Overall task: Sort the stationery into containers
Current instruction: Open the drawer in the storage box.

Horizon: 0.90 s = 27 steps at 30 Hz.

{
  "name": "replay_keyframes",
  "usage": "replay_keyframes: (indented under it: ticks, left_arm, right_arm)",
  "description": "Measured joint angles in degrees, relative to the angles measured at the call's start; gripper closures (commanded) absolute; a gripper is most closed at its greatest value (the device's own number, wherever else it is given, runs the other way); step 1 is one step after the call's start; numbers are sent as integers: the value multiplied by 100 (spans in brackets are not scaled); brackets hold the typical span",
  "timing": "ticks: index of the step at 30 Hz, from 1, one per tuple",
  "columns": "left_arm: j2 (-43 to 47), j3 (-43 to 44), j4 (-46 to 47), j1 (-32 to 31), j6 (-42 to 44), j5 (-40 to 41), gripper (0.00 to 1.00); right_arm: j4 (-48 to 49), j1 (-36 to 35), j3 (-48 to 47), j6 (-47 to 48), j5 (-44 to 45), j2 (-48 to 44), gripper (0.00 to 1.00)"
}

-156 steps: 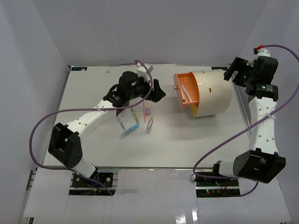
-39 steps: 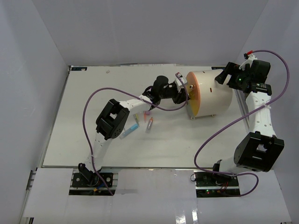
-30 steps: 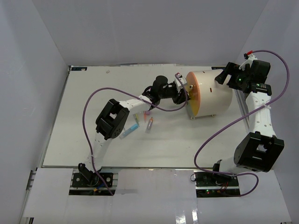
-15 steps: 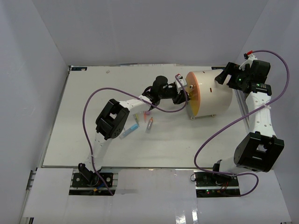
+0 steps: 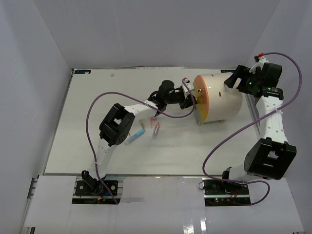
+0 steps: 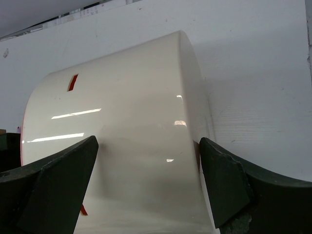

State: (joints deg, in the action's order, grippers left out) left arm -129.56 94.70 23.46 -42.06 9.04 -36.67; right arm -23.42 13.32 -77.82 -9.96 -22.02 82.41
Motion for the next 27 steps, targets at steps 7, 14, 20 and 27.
replay_keyframes:
  ticks: [7, 14, 20, 27]
  left_arm:
    - [251, -516, 341, 37, -109, 96, 96]
    - [780, -1209, 369, 144, -122, 162, 95]
    - [1084, -1661, 393, 245, -116, 164, 94]
    - [1567, -2282, 468, 337, -111, 212, 91]
  right_arm:
    - [-9, -11, 76, -11, -7, -68, 10]
    - [-20, -26, 81, -13, -17, -74, 10]
    - [-20, -26, 81, -13, 2, -74, 10]
    - [-20, -26, 81, -13, 13, -74, 10]
